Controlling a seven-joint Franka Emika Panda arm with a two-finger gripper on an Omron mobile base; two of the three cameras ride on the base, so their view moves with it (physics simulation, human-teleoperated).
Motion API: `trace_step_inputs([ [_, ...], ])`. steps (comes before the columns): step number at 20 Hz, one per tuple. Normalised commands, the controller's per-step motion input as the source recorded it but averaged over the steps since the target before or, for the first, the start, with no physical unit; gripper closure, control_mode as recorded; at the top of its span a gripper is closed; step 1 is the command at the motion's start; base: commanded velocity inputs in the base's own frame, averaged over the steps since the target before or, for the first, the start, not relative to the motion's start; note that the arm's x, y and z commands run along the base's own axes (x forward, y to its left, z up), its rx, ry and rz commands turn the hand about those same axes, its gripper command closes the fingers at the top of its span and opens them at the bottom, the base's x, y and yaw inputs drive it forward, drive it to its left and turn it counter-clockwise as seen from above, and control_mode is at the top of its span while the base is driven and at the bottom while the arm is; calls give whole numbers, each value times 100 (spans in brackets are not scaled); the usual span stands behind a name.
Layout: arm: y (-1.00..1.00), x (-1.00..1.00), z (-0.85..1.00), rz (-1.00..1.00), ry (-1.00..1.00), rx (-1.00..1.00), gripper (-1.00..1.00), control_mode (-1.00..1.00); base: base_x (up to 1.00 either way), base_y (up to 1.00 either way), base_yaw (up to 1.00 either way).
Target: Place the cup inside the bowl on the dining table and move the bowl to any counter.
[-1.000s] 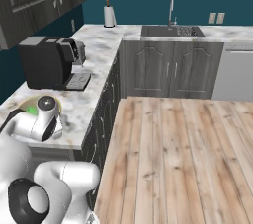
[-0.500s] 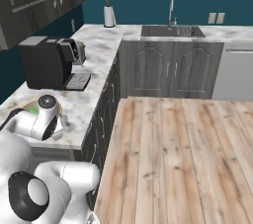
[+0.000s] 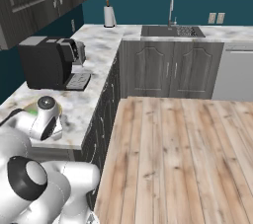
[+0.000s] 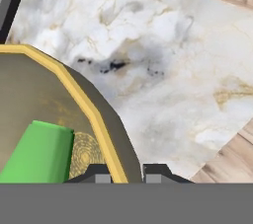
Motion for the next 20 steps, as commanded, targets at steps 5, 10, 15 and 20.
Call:
trace_step_inputs([
  [5,10,28,-13,0,0,0,100,-100,0,0,0],
  [10,7,20,-14,0,0,0,100,-100,0,0,0],
  [15,8,14,-16,0,0,0,100,-100,0,0,0],
  [20,7,12,-21,0,0,0,100,-100,0,0,0],
])
